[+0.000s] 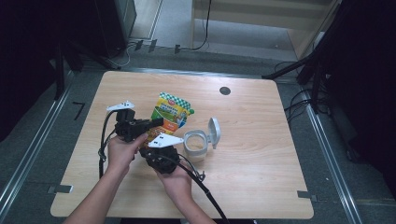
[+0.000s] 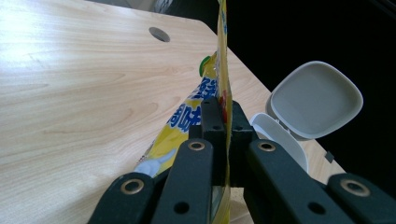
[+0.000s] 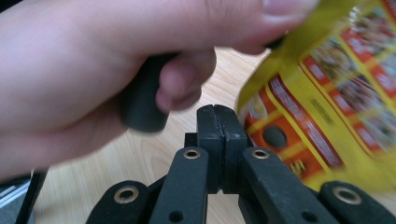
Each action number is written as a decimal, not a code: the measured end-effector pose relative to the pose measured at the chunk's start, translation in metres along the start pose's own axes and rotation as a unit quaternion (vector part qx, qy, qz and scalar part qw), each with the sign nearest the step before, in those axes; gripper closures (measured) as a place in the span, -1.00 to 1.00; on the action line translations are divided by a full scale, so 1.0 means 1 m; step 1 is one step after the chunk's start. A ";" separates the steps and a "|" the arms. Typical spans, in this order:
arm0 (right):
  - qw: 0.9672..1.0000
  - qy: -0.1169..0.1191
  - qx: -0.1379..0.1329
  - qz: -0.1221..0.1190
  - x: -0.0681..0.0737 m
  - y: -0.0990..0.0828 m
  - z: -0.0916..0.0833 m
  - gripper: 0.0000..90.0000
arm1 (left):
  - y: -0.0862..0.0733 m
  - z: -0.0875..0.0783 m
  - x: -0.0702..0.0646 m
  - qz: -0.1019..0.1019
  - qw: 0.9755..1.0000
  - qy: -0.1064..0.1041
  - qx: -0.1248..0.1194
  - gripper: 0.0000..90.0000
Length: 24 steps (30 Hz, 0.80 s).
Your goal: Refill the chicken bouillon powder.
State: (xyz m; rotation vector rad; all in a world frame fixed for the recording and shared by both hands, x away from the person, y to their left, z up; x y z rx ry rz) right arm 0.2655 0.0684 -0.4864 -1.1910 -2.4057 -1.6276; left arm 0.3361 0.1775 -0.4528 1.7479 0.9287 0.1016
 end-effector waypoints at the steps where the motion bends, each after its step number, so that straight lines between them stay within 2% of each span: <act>1: 1.000 -0.001 0.000 0.003 0.000 0.001 0.004 1.00 | 0.000 0.000 0.000 -0.001 1.000 0.000 0.002 1.00; 5: 1.000 -0.015 -0.006 0.013 -0.001 0.001 0.015 1.00 | -0.002 -0.001 -0.003 -0.001 1.000 0.001 0.014 1.00; 8: 0.999 -0.027 -0.005 0.016 -0.007 -0.001 0.020 1.00 | -0.005 -0.003 -0.003 -0.009 1.000 -0.001 0.016 1.00; 11: 0.999 -0.037 -0.002 0.008 -0.008 -0.002 0.022 1.00 | -0.006 -0.003 -0.003 -0.010 1.000 -0.003 0.015 1.00; 12: 0.999 -0.042 -0.005 0.004 -0.007 -0.002 0.024 1.00 | -0.006 -0.004 -0.004 -0.010 1.000 0.003 0.019 1.00; 16: 0.999 -0.042 -0.002 0.004 -0.006 -0.004 0.028 1.00 | -0.008 -0.008 -0.001 -0.006 1.000 0.012 0.022 1.00; 18: 0.999 -0.044 0.001 0.000 -0.007 -0.005 0.030 1.00 | -0.009 -0.010 0.001 -0.011 1.000 0.013 0.022 1.00; 24: 0.999 -0.044 0.011 -0.003 -0.007 -0.007 0.035 1.00 | -0.012 -0.015 0.005 0.002 0.999 0.031 0.027 1.00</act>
Point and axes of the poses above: each handheld gripper's, and its own axes: z roughly forward along the jaws, y roughly out of its top, x roughly to its left, the point moved 3 cm from there along z, roughly forward along the jaws, and after that the axes turned 10 degrees about z, right-handed, at the moved point
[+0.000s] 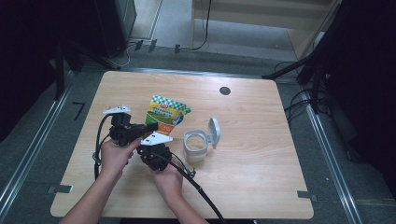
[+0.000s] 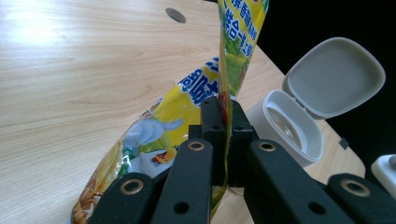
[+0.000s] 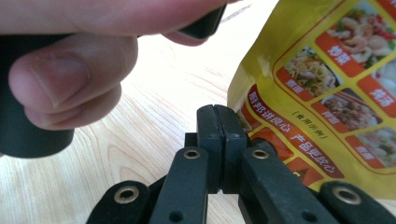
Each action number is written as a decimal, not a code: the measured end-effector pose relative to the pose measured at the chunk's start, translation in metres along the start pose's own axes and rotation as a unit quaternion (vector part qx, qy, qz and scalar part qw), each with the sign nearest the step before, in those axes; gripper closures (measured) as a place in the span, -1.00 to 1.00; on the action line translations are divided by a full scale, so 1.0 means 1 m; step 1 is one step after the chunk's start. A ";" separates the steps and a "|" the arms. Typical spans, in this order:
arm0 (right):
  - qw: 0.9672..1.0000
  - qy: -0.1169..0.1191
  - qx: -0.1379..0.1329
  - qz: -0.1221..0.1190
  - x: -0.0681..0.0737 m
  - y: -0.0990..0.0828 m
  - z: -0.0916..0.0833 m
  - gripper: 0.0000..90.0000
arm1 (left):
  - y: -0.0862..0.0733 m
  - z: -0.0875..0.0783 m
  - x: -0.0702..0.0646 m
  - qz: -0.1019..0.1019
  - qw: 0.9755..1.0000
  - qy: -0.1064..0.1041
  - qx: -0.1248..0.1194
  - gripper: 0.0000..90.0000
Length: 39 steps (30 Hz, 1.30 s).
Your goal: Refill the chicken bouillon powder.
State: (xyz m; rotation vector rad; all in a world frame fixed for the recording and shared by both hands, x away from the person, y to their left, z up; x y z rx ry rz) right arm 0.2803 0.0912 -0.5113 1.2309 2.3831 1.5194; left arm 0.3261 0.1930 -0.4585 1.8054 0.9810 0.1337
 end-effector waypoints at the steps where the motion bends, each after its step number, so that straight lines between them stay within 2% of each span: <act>1: 1.000 0.000 0.001 0.001 0.000 0.000 0.000 1.00 | 0.000 -0.001 0.001 -0.002 1.000 0.002 0.000 1.00; 3: 1.000 0.000 0.001 -0.001 -0.001 0.000 0.001 1.00 | 0.000 -0.002 0.002 -0.002 1.000 0.005 -0.002 1.00; 5: 1.000 0.000 0.004 0.000 -0.002 -0.001 0.002 1.00 | -0.002 -0.005 0.003 0.013 1.000 0.014 0.005 1.00; 7: 1.000 -0.001 0.006 0.000 -0.003 -0.002 0.002 1.00 | -0.002 -0.006 0.004 0.017 1.000 0.016 0.008 1.00; 8: 1.000 0.001 0.008 0.000 -0.003 -0.002 0.002 1.00 | -0.004 -0.008 0.004 0.028 0.999 0.023 0.017 1.00; 13: 1.000 -0.006 0.008 0.005 -0.007 -0.002 0.000 1.00 | -0.007 -0.013 0.007 0.034 0.999 0.025 0.023 0.99; 14: 1.000 -0.001 0.007 0.012 -0.011 -0.001 -0.002 1.00 | -0.009 -0.013 0.006 0.039 0.999 0.026 0.024 0.99; 17: 1.000 0.000 0.007 0.008 -0.013 -0.001 -0.003 1.00 | -0.011 -0.015 0.006 0.049 0.998 0.031 0.027 0.99; 19: 1.000 0.001 0.007 0.006 -0.012 -0.001 -0.002 1.00 | -0.013 -0.017 0.009 0.039 0.999 0.028 0.018 0.99; 22: 1.000 0.004 0.011 0.007 -0.010 -0.002 -0.002 1.00 | -0.017 -0.020 0.012 0.041 0.999 0.031 0.016 0.97; 27: 1.000 0.013 0.014 -0.001 -0.007 -0.004 -0.005 1.00 | -0.023 -0.024 0.015 0.041 0.998 0.038 0.032 0.91; 29: 1.000 0.016 0.012 -0.003 -0.007 -0.003 -0.008 1.00 | -0.027 -0.024 0.016 0.034 0.998 0.033 0.035 0.86; 33: 1.000 0.018 0.008 -0.001 -0.011 -0.003 -0.014 1.00 | -0.026 -0.024 0.014 0.046 0.998 0.032 0.028 0.84; 39: 1.000 0.021 0.010 0.004 -0.017 -0.004 -0.022 1.00 | -0.026 -0.023 0.012 0.054 0.998 0.022 0.023 0.66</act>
Point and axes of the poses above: each handheld gripper's, and its own axes: z roughly forward along the jaws, y roughly out of its top, x roughly to its left, the point moved 3 cm from there along z, roughly forward along the jaws, and after that the axes turned 10 degrees about z, right-handed, at the moved point
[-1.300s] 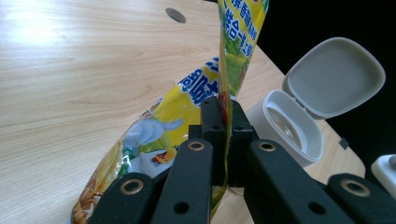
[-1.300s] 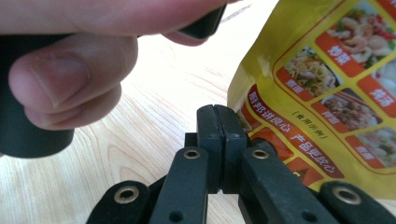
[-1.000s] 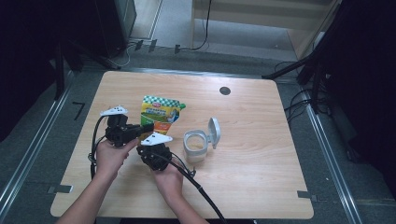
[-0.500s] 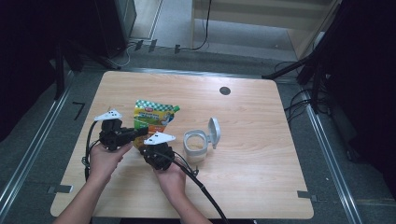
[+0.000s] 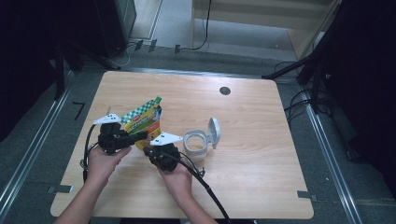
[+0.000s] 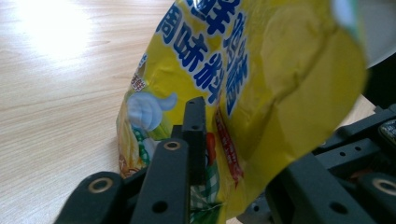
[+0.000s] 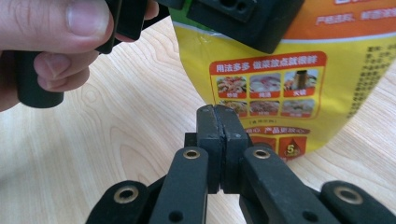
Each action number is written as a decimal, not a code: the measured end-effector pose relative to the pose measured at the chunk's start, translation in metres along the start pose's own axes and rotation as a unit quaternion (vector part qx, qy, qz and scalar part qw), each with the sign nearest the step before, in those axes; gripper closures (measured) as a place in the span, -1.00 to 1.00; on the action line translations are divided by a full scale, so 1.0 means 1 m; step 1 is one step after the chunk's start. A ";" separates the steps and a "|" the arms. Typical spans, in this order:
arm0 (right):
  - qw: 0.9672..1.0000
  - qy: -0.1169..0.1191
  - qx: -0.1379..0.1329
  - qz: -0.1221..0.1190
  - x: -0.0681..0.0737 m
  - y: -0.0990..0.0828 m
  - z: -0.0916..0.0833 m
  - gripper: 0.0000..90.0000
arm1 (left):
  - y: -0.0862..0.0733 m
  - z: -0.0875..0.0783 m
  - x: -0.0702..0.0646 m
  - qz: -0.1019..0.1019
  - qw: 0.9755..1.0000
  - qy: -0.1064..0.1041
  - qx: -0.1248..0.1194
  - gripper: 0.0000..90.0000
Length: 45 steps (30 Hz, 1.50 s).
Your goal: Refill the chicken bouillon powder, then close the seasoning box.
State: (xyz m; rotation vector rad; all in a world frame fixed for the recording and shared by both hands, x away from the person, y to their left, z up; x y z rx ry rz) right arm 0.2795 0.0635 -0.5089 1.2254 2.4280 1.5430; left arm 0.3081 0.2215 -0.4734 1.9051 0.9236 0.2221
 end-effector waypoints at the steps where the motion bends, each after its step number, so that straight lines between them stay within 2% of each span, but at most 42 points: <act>1: 1.000 0.001 0.000 0.002 -0.001 0.000 -0.001 1.00 | 0.000 0.000 0.000 0.000 1.000 0.000 0.000 0.60; 8: 1.000 0.013 0.005 0.012 -0.005 -0.002 -0.012 0.90 | 0.005 -0.002 -0.004 0.014 1.000 0.001 0.000 0.17; 9: 1.000 0.016 0.007 0.013 -0.006 -0.002 -0.015 0.87 | 0.005 -0.002 -0.004 0.013 1.000 -0.001 0.000 0.17; 13: 0.999 0.031 0.022 0.020 -0.011 -0.006 -0.030 0.61 | 0.006 -0.007 -0.005 0.017 1.000 -0.002 0.000 -0.13; 14: 0.999 0.031 0.022 0.020 -0.011 -0.006 -0.030 0.61 | 0.006 -0.007 -0.005 0.017 1.000 -0.002 0.000 -0.17; 18: 0.999 0.037 0.031 0.015 -0.016 -0.011 -0.053 0.49 | 0.005 -0.013 -0.006 0.025 1.000 -0.002 0.008 -0.25; 21: 0.998 0.039 0.036 0.015 -0.020 -0.014 -0.068 0.43 | 0.004 -0.015 -0.008 0.023 1.000 -0.005 0.015 -0.27; 23: 0.998 0.040 0.035 0.015 -0.022 -0.016 -0.077 0.42 | 0.003 -0.017 -0.011 0.027 0.999 -0.007 0.029 -0.27; 28: 0.998 0.036 0.041 0.008 -0.026 -0.019 -0.093 0.43 | 0.000 -0.021 -0.013 0.026 0.999 -0.014 0.039 -0.26; 29: 0.998 0.037 0.042 0.005 -0.028 -0.020 -0.100 0.45 | -0.001 -0.023 -0.013 0.026 0.999 -0.015 0.039 -0.26; 35: 0.999 0.035 0.035 0.005 -0.036 -0.020 -0.127 0.55 | -0.003 -0.028 -0.013 0.023 0.998 -0.022 0.051 -0.27; 36: 0.999 0.035 0.035 0.005 -0.036 -0.020 -0.127 0.55 | -0.003 -0.028 -0.013 0.023 0.998 -0.022 0.051 -0.27; 41: 0.999 0.023 0.026 0.004 -0.048 -0.024 -0.154 0.86 | -0.008 -0.031 -0.013 0.022 0.997 -0.026 0.064 -0.27; 45: 0.999 0.016 0.025 0.017 -0.061 -0.026 -0.169 1.00 | -0.008 -0.032 -0.013 0.022 0.997 -0.030 0.061 -0.27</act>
Point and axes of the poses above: each handheld gripper's, and its own axes: z roughly forward along the jaws, y roughly out of its top, x roughly to its left, the point moved 3 cm from there along z, roughly forward along the jaws, and after that the axes turned 10 degrees about z, right-handed, at the moved point
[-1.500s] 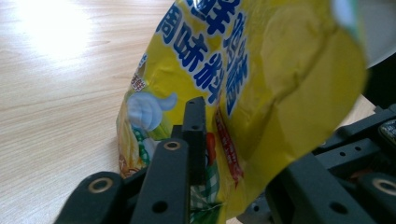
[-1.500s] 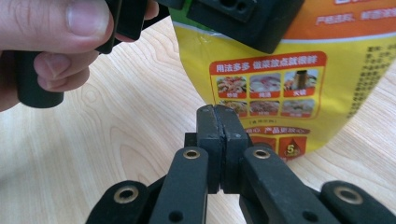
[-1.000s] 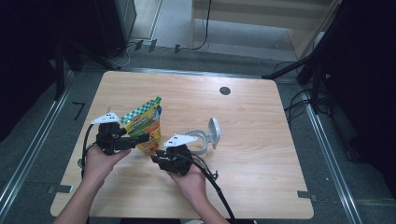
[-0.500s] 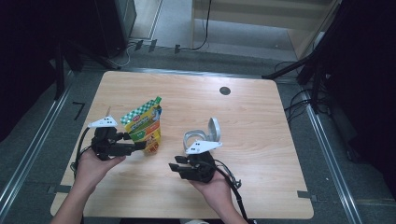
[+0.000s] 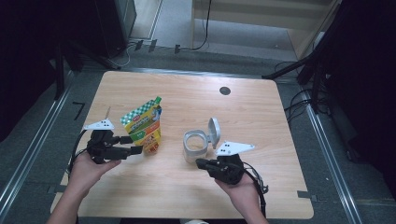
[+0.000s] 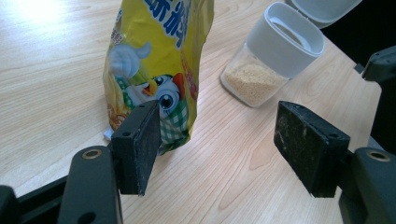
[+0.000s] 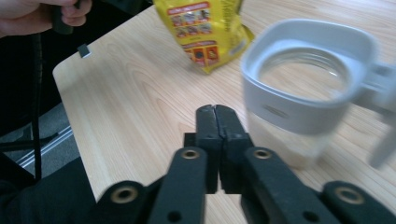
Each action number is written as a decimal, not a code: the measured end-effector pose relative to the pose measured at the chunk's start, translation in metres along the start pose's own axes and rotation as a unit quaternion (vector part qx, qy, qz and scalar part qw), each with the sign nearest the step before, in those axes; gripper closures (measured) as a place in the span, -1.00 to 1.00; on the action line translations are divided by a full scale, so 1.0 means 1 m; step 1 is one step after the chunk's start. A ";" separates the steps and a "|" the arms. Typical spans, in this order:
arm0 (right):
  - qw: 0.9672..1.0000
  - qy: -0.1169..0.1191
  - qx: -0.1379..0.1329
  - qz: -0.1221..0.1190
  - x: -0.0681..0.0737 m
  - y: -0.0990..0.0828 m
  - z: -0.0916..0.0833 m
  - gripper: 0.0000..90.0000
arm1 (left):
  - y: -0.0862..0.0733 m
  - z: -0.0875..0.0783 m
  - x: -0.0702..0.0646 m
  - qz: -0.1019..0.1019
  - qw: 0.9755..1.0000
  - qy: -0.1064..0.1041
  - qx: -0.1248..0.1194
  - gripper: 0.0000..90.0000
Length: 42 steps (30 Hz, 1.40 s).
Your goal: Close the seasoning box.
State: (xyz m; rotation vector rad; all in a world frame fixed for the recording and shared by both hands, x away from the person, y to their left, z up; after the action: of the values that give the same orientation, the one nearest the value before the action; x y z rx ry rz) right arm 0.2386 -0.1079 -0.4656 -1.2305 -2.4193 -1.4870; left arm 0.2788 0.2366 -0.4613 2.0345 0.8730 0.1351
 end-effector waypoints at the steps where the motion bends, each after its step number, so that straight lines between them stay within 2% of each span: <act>1: 1.000 -0.003 -0.001 0.003 -0.003 0.000 -0.003 1.00 | 0.000 0.000 0.000 0.000 1.000 0.000 0.000 -0.27; 6: 1.000 -0.014 -0.006 0.012 -0.015 0.002 -0.017 1.00 | -0.004 0.003 0.000 0.005 1.000 -0.004 0.023 -0.27; 11: 0.999 -0.024 -0.009 0.019 -0.022 0.003 -0.026 1.00 | -0.003 0.002 0.000 0.005 1.000 -0.007 0.020 -0.27; 15: 0.999 -0.040 -0.014 0.026 -0.033 0.005 -0.034 1.00 | -0.004 0.003 0.001 0.004 1.000 -0.011 0.020 -0.27; 19: 0.998 -0.055 -0.023 0.029 -0.041 0.008 -0.036 1.00 | -0.005 0.002 0.002 0.003 1.000 -0.010 0.021 -0.27; 20: 0.997 -0.067 -0.030 0.035 -0.047 0.012 -0.036 1.00 | -0.005 0.002 0.002 0.004 1.000 -0.009 0.022 -0.27; 27: 0.993 -0.087 -0.052 0.054 -0.066 0.027 -0.030 1.00 | -0.006 0.001 0.003 -0.002 1.000 -0.007 0.024 -0.27; 33: 0.994 -0.081 -0.059 0.043 -0.066 0.039 -0.022 1.00 | -0.009 0.001 0.004 -0.006 0.999 -0.006 0.030 -0.27; 42: 0.995 -0.073 -0.059 0.032 -0.057 0.041 -0.015 1.00 | -0.012 -0.002 0.006 -0.008 1.000 -0.002 0.028 -0.27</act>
State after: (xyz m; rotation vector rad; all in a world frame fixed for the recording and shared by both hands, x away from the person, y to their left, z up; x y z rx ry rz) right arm 0.2988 -0.1441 -0.4512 -1.4765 -2.3831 -1.5958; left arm 0.2763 0.2457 -0.4703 2.0781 0.8989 0.0982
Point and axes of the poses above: each handheld gripper's, and its own axes: z roughly forward along the jaws, y roughly out of its top, x roughly to its left, the point moved 3 cm from there along z, roughly forward along the jaws, and after that the axes turned 10 degrees about z, right-handed, at the moved point
